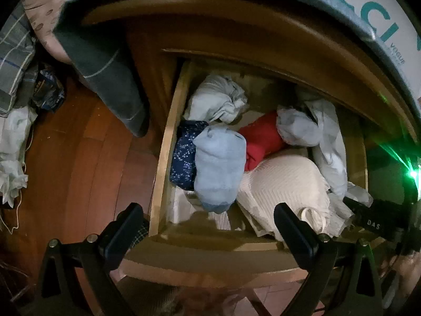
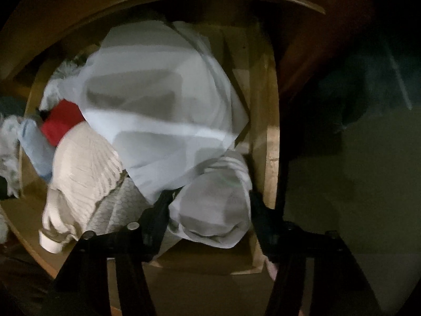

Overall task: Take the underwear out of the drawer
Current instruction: 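Grasp the light blue sock with the left tool while the right tool grasps a white sock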

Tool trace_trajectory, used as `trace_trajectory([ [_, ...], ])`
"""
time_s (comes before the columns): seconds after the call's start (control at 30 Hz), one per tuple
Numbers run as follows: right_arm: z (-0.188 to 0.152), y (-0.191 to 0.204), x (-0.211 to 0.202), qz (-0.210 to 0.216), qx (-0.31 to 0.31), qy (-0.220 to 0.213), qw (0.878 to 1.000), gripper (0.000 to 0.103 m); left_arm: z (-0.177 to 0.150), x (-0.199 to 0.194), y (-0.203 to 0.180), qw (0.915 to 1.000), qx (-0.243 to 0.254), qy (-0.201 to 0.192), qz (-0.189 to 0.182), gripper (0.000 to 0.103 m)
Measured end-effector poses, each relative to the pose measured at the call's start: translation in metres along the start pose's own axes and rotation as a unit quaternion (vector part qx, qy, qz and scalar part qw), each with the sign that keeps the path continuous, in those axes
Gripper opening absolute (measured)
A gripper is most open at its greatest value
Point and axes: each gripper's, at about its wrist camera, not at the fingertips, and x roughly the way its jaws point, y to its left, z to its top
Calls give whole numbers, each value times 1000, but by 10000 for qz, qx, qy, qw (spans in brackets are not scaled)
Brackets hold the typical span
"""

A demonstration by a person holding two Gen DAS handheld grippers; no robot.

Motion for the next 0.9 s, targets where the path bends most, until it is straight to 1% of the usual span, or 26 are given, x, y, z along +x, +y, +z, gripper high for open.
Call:
trace_trajectory([
  [0.1,-2,5,-1,4,51,-92,9999,47,3,6,-1,9999,-90,61,-30,102],
  [0.17,-8,-2,-7,91,135,-153,9997,46,6,10,-2,9997,-186,97,-90,102],
  [0.23,-11,-6,-14,244,279,-250,9990,45,9,14,-5,9997,-225,107,-75,102],
  [0.37,-16,-12,-24,594,539,-401,9960,45,16,21,-13,9999,-115,110,-7,102],
  [0.47,-17,-17,-30,826,588,-443,9939,45,21,28,-13,9995,-262,159,-41,102],
  [0.6,-11,-21,-32,937,614,-492,9925,45,27,41,-12,9988,-389,302,-11,102],
  [0.73,-11,-24,-28,977,608,-535,9919,45,29,53,-11,9980,-457,440,71,102],
  [0.83,-13,-23,-28,993,573,-554,9919,46,31,59,-8,9969,-582,521,48,101],
  [0.87,-13,-23,-27,995,574,-552,9919,46,33,61,-8,9966,-623,539,42,101],
  [0.9,-13,-24,-27,1002,577,-552,9918,46,34,63,-8,9963,-652,560,42,96],
])
